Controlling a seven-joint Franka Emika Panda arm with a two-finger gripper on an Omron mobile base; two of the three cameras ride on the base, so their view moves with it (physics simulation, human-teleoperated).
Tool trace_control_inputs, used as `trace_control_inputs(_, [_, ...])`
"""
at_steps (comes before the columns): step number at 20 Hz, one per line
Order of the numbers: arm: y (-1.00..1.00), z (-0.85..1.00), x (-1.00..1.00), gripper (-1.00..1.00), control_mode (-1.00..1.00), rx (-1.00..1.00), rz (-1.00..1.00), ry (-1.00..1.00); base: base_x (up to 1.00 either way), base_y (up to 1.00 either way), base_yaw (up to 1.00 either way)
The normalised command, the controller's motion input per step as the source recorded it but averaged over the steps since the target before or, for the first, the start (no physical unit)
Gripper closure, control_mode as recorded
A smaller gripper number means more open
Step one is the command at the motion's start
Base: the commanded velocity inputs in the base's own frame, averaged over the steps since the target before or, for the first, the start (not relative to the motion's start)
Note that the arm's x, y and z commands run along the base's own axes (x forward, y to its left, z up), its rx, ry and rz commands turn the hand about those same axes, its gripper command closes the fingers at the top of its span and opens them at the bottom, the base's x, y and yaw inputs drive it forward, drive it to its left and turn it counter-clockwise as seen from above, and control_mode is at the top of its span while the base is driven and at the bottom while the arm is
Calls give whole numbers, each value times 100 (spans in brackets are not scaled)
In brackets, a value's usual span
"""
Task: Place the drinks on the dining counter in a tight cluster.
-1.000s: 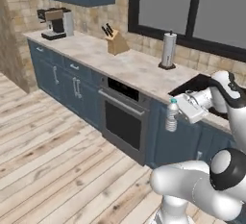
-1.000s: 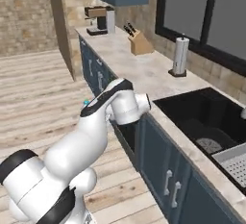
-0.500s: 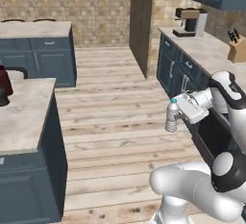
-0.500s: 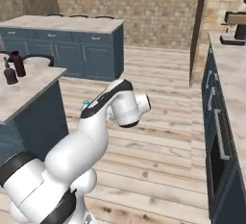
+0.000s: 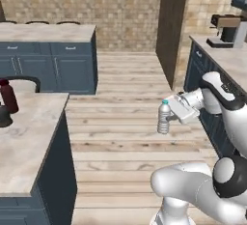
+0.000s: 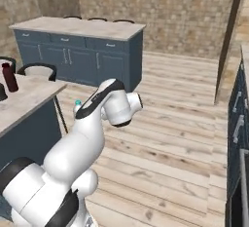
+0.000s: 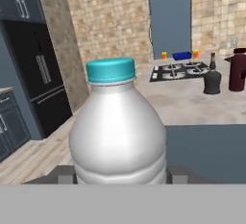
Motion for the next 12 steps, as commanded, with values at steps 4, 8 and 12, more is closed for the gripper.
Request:
trace_control_inputs(4, [0,0,0,100,100,0,0,0,80,-13,47])
trace_control_inputs(8, [0,0,0,100,100,0,0,0,49,4,82])
trace_control_inputs(12, [0,0,0,100,100,0,0,0,50,0,99])
